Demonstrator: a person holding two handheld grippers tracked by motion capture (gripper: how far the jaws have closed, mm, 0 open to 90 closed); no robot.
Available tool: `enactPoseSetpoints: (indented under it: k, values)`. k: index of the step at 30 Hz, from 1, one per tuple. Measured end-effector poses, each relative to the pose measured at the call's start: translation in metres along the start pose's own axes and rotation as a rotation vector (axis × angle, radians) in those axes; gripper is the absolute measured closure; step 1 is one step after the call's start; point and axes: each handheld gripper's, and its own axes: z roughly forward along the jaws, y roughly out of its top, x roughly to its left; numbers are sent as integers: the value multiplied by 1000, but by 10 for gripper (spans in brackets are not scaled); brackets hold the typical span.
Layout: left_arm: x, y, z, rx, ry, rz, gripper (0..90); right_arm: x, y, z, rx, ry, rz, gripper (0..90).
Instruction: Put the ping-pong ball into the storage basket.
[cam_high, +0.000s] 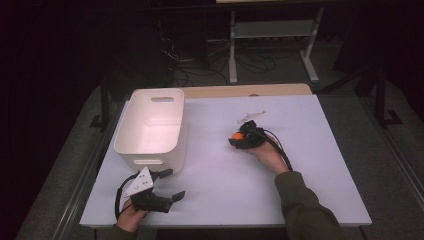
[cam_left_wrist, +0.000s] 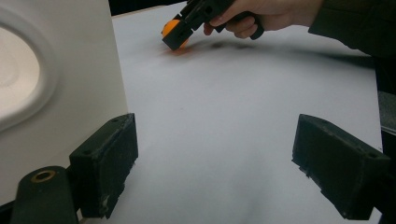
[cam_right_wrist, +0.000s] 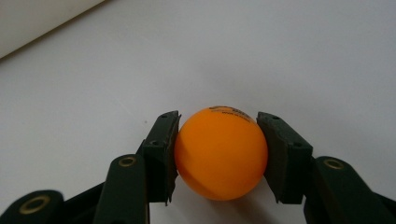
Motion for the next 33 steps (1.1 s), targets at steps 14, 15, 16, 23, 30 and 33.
enactPoseSetpoints:
  k: [14,15,16,23,30,33]
  values:
    - [0,0,0,-1,-1,-1,141,6,2,0,2,26,-14,497]
    - [0,0,0,0,-1,-1,141,6,2,0,3,28,-15,498]
    - [0,0,0,0,-1,-1,141,7,2,0,3,31,-15,498]
    - [0,0,0,1,-1,-2,141,8,3,0,0,39,-21,498]
    - [0,0,0,1,-2,-2,141,11,4,0,2,53,-29,498]
    - [0,0,0,1,-2,-2,141,13,4,0,5,61,-32,498]
